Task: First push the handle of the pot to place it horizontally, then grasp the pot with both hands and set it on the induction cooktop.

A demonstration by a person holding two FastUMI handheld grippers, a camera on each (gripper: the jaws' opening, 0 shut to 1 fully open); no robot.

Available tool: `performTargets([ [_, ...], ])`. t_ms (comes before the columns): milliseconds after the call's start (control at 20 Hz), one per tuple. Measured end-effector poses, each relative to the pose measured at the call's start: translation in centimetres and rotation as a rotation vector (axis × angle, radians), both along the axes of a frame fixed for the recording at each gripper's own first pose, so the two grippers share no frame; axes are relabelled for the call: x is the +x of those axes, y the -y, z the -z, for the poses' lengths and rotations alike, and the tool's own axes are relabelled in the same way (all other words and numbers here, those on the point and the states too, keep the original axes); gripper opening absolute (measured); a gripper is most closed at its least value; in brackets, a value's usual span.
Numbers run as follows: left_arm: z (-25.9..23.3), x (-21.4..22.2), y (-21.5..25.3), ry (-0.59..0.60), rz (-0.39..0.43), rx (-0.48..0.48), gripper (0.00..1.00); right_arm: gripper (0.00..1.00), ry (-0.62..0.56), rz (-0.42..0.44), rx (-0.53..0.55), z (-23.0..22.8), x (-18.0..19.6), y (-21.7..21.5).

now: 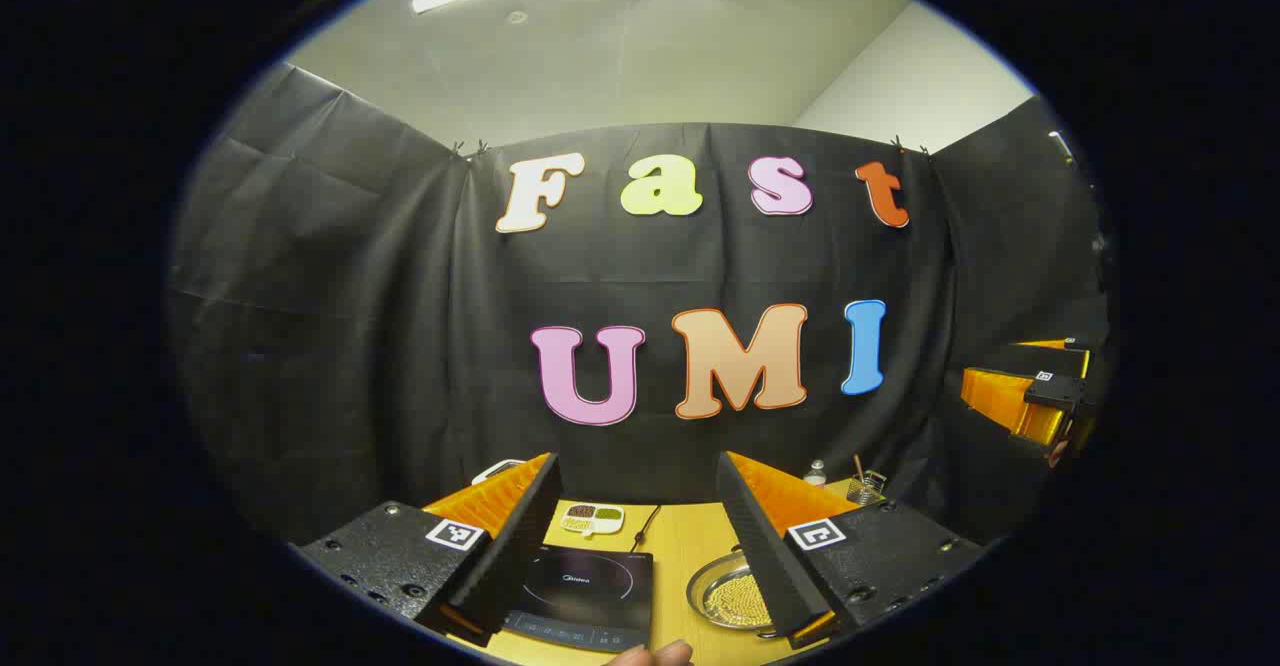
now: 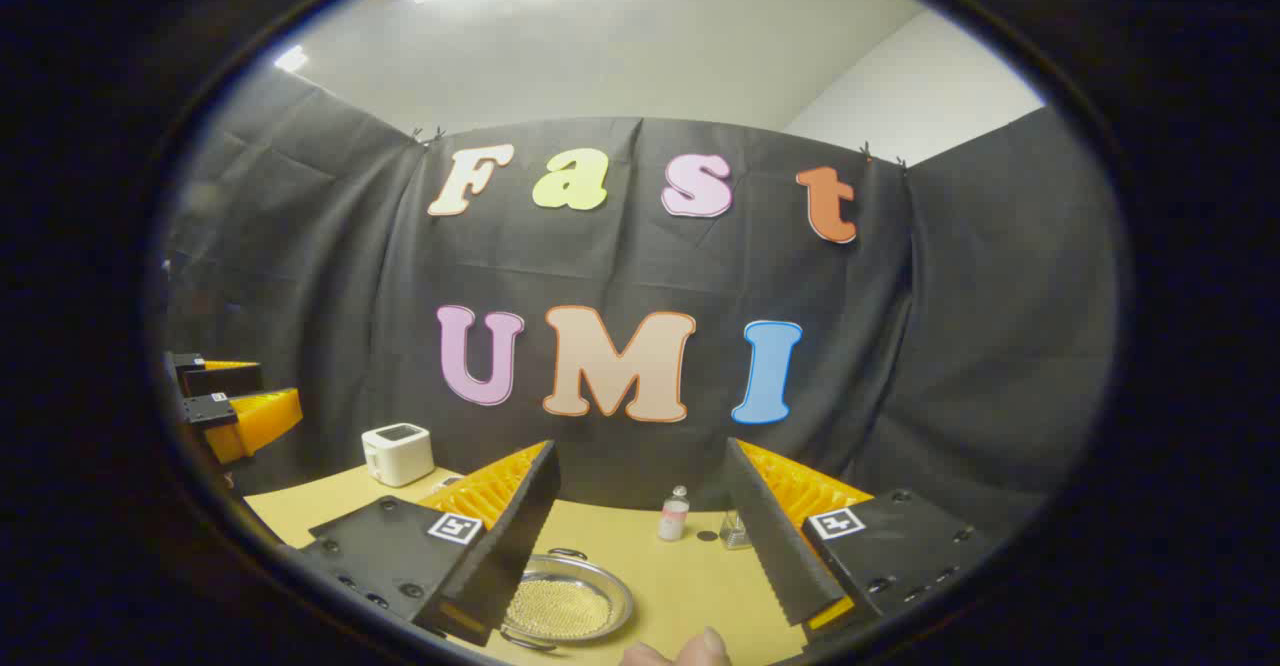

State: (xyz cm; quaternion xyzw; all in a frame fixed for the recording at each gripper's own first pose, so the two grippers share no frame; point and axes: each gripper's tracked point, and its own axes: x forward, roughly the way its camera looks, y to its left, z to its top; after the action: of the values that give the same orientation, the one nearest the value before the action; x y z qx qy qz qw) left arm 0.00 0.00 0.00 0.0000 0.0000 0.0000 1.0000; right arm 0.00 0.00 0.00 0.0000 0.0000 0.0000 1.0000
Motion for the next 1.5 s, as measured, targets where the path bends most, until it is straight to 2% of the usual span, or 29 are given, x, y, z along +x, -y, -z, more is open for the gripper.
performTargets([
  [100,0.2,0.0,0.0,-0.009,-0.005,0.002,0.95,0.97,-0.008,-0.008,0.008,0.4,0.4,-0.1],
  [150,0.3,0.0,0.0,-0.012,-0.007,0.002,0.91,0.97,-0.011,-0.010,0.011,0.5,0.6,-0.1],
  [250,0.4,0.0,0.0,-0.018,-0.008,0.002,0.95,0.97,-0.016,-0.015,0.020,0.8,0.8,-0.2],
  [300,0.5,-0.1,0.1,-0.019,-0.009,0.004,0.92,0.98,-0.020,-0.017,0.023,0.9,0.8,-0.4],
  [350,0.5,-0.1,-0.1,-0.019,-0.011,0.006,0.95,0.97,-0.027,-0.020,0.027,1.2,0.9,-0.5],
  [400,0.6,-0.1,-0.2,-0.020,-0.012,0.007,0.92,0.97,-0.034,-0.026,0.032,1.4,0.9,-0.7],
  [450,0.6,0.0,-0.2,-0.022,-0.014,0.005,0.95,0.97,-0.042,-0.031,0.034,1.7,1.1,-0.9],
  [600,1.1,0.1,-0.3,-0.033,-0.015,0.000,0.94,0.97,-0.054,-0.030,0.049,2.0,1.3,-1.0],
  [650,1.1,0.1,-0.3,-0.033,-0.015,0.000,0.98,0.97,-0.055,-0.029,0.052,2.0,1.4,-1.1],
  [900,1.2,0.3,-0.7,-0.035,-0.016,0.007,0.92,0.97,-0.075,-0.037,0.055,2.6,1.4,-1.6],
  [950,1.2,0.3,-0.7,-0.035,-0.015,0.009,0.92,0.97,-0.080,-0.039,0.058,2.8,1.5,-1.7],
  [1000,1.1,0.3,-0.7,-0.031,-0.013,0.011,0.98,0.97,-0.081,-0.041,0.060,2.8,1.6,-1.9],
  [1050,1.0,0.3,-0.8,-0.031,-0.010,0.015,0.92,0.97,-0.082,-0.041,0.061,2.8,1.7,-2.1],
  [1150,1.0,0.3,-1.1,-0.026,-0.007,0.020,0.95,0.97,-0.089,-0.040,0.062,2.9,1.8,-2.5],
  [1200,1.1,0.3,-1.3,-0.026,-0.007,0.021,0.92,0.96,-0.097,-0.041,0.062,3.1,1.8,-2.7],
  [1250,1.0,0.4,-1.4,-0.024,-0.004,0.021,0.95,0.96,-0.109,-0.040,0.060,3.4,2.0,-3.1],
  [1350,1.1,0.5,-1.9,-0.022,0.003,0.024,0.95,0.82,-0.145,-0.047,0.056,4.3,2.0,-4.1],
  [1400,1.2,0.5,-2.1,-0.022,0.007,0.026,0.92,0.79,-0.153,-0.043,0.050,4.4,2.0,-4.3],
  [1450,1.3,0.5,-2.3,-0.020,0.011,0.025,0.95,0.74,-0.155,-0.036,0.043,4.5,2.1,-4.5],
  [1500,1.4,0.6,-2.6,-0.018,0.016,0.023,0.95,0.61,-0.155,-0.022,0.031,4.5,1.9,-4.5],
])
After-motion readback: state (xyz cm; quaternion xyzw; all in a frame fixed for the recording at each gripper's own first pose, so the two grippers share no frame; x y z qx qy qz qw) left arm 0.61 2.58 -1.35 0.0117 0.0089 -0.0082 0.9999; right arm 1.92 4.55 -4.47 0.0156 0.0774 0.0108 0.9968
